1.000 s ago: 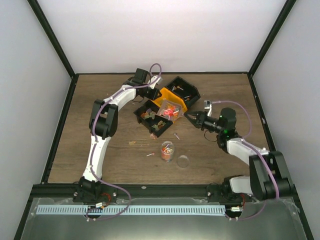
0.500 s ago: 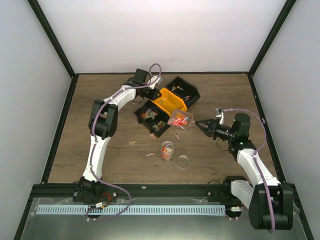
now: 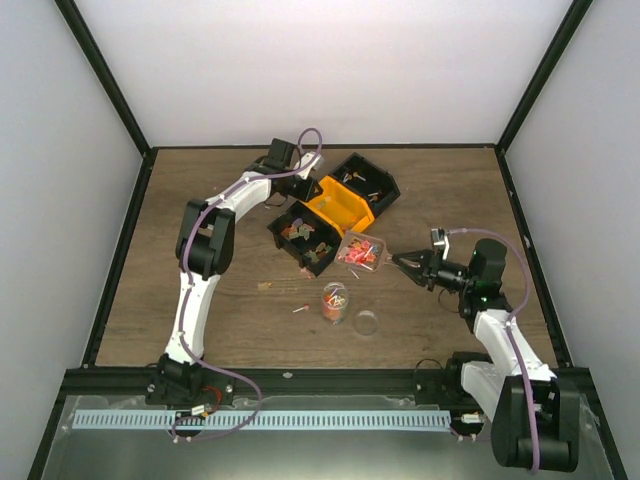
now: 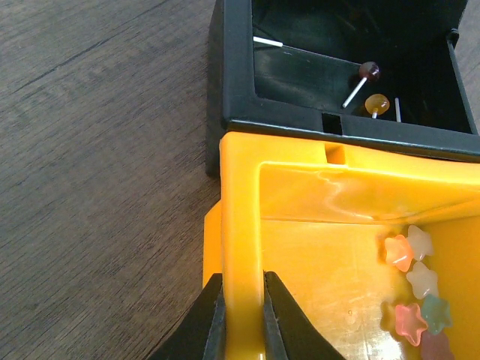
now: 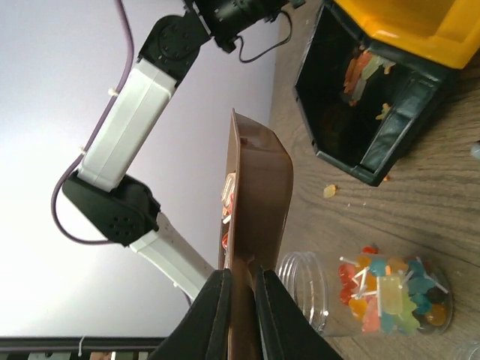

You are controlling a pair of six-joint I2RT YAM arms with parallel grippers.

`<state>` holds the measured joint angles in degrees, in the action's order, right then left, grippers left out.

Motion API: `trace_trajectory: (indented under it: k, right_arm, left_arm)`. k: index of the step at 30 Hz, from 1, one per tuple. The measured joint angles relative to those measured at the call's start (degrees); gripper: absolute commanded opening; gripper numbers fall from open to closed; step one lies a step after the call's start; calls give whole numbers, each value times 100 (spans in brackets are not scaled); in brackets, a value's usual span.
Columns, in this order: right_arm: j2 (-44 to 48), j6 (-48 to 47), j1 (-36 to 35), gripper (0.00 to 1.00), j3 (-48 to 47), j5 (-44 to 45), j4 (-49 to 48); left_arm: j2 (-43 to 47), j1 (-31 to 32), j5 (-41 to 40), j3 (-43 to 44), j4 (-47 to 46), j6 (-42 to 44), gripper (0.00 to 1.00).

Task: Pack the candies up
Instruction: Place the fake candies in the packing bottle.

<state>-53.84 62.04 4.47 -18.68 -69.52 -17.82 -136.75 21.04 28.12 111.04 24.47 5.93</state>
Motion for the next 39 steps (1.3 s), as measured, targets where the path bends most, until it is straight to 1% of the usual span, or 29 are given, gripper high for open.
trace_trajectory:
  k: [4, 7, 13, 17, 23, 33, 39]
  right_arm:
    - [210, -118, 2, 1, 15, -232, 116]
    - [411, -354, 7, 1, 7, -337, 448]
    - [660, -1464, 9, 1, -365, -365, 1902]
    - [846, -1939, 9, 1, -407, -256, 2490]
    - [1226, -2393, 9, 1, -409, -42, 3023]
    - [1515, -3053, -13, 1, -470, 487, 3847]
    - [1574, -3274, -164, 1, -717, 817, 4054]
  left_arm:
    - [11, 2, 0, -24, -24, -9, 4]
    - [13, 2, 2, -42, -46, -22, 4]
    - [52, 7, 0, -103, -83, -44, 4]
    - [52, 7, -2, -109, -92, -48, 4]
    - [52, 7, 0, -114, -103, -66, 4]
    - [52, 7, 2, -114, -107, -79, 4]
    - [52, 7, 7, -114, -107, -81, 4]
